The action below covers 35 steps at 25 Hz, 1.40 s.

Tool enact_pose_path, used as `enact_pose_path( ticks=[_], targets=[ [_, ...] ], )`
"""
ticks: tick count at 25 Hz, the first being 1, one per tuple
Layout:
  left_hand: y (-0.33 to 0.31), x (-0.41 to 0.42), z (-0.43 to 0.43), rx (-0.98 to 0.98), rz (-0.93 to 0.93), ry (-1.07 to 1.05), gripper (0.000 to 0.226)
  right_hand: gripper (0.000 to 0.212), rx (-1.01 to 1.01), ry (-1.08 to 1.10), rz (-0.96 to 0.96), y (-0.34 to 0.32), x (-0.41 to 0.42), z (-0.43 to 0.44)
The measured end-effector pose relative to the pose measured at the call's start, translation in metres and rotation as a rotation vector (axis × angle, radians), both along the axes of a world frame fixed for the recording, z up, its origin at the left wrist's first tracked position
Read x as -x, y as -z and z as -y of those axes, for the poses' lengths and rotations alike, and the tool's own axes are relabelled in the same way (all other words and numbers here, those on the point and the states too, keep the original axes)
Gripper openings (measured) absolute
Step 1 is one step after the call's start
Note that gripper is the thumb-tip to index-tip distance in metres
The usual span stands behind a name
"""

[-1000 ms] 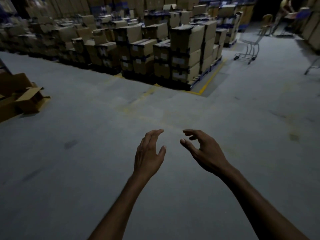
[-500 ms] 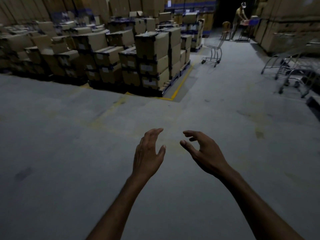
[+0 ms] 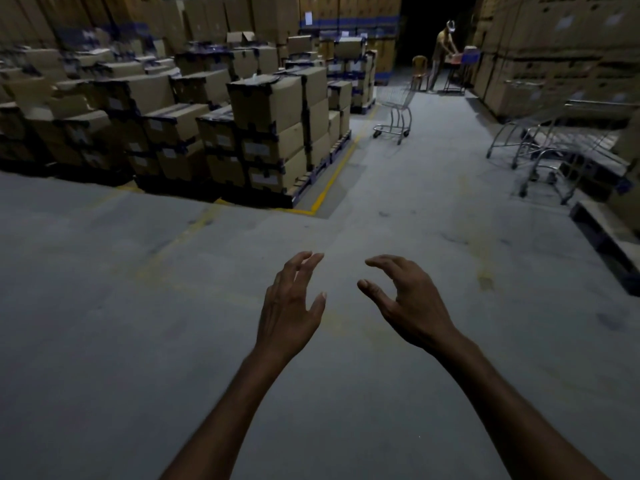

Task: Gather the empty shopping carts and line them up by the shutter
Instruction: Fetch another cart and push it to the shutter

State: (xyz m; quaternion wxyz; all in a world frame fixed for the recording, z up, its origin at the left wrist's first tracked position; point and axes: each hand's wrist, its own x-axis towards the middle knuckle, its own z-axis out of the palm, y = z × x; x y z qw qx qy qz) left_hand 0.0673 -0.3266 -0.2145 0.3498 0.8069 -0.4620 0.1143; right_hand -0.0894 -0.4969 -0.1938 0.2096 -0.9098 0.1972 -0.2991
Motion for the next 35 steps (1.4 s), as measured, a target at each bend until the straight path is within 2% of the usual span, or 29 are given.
enact_pose_path(
  ticks=[5,13,18,20,27,35],
  targets=[
    [0.006,-0.031,0.071,-0.012,-0.009,0.066,0.071,0.055,-0.016,0.030,-0.048,0.005,-0.016,0.070],
    [0.015,-0.139,0.234,-0.020,0.009,0.211,0.052,0.058,-0.010,0.133,-0.081,0.021,-0.093,0.201],
    [0.006,-0.208,0.336,-0.054,0.054,0.315,0.055,0.059,0.314,0.241,-0.222,0.008,-0.156,0.282],
    [0.007,-0.231,0.372,-0.064,0.068,0.341,0.057,0.059,0.354,0.290,-0.252,0.006,-0.175,0.312],
    [0.014,-0.276,0.501,-0.061,0.122,0.379,0.067,0.055,0.273,0.436,-0.284,0.021,-0.213,0.432],
    [0.018,-0.303,0.718,-0.067,0.088,0.428,0.072,0.053,0.177,0.470,-0.243,0.034,-0.239,0.640]
  ],
)
